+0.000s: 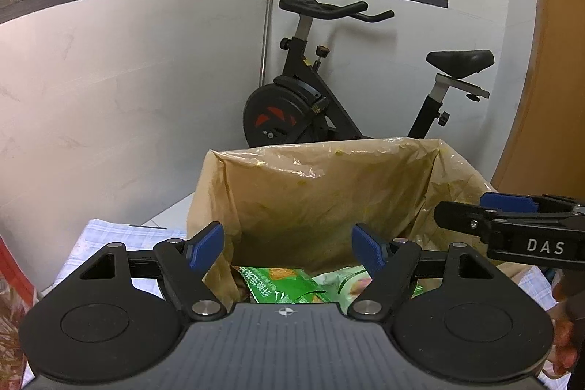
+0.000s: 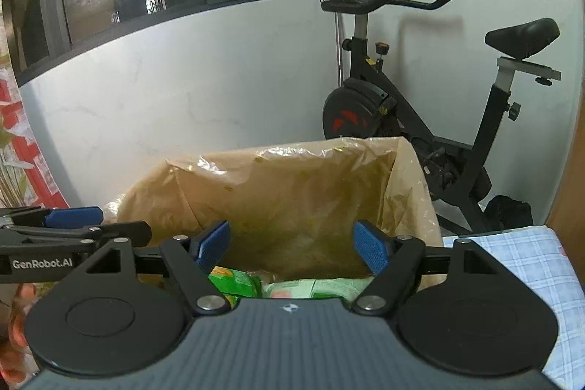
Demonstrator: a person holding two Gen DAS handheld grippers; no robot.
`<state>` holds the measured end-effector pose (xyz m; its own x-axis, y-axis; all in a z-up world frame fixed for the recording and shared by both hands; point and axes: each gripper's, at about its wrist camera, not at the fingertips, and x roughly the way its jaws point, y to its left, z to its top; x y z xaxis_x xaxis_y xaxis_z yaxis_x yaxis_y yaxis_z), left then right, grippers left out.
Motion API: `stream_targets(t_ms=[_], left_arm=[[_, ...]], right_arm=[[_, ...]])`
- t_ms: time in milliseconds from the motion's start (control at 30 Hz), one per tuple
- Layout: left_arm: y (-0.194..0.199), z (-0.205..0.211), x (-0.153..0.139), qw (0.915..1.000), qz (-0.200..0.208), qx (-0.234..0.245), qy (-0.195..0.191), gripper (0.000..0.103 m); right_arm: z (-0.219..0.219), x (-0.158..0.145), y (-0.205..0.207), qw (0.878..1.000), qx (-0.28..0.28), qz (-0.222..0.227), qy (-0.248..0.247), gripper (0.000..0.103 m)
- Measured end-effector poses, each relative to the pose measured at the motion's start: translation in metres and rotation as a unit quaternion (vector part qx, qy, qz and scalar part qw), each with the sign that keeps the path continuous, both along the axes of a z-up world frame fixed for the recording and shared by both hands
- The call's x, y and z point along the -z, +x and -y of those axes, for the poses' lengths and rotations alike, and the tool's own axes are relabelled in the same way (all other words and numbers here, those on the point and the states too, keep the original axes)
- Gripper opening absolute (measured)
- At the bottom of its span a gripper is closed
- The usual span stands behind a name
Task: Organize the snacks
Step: 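Drop the green bag from the left tool into the box while the right tool drops the pale green bag, then grasp the yellow chip bag with the left tool while the right tool grasps the orange chip bag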
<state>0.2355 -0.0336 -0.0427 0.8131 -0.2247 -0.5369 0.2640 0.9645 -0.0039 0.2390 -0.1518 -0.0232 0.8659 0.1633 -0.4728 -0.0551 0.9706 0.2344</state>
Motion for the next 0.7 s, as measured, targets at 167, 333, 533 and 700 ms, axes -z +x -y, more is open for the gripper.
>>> stream_targets(t_ms=[167, 333, 533, 700], left_arm=[[-0.014, -0.003, -0.006, 0.9999, 0.004, -0.010, 0.006, 0.079], [-0.027, -0.007, -0.010, 0.9997, 0.003, -0.020, 0.012, 0.080], [-0.053, -0.025, -0.011, 0.9997, 0.005, -0.022, 0.014, 0.080], [-0.077, -0.053, -0.005, 0.9995, 0.007, -0.031, -0.002, 0.081]], right_arm=[[-0.003, -0.008, -0.016, 1.000, -0.002, 0.012, 0.001, 0.077], [-0.004, -0.014, -0.031, 1.000, -0.002, 0.022, 0.003, 0.077], [-0.002, -0.019, -0.058, 0.999, -0.006, 0.045, 0.005, 0.077], [0.003, -0.016, -0.084, 0.998, -0.002, 0.059, 0.014, 0.078]])
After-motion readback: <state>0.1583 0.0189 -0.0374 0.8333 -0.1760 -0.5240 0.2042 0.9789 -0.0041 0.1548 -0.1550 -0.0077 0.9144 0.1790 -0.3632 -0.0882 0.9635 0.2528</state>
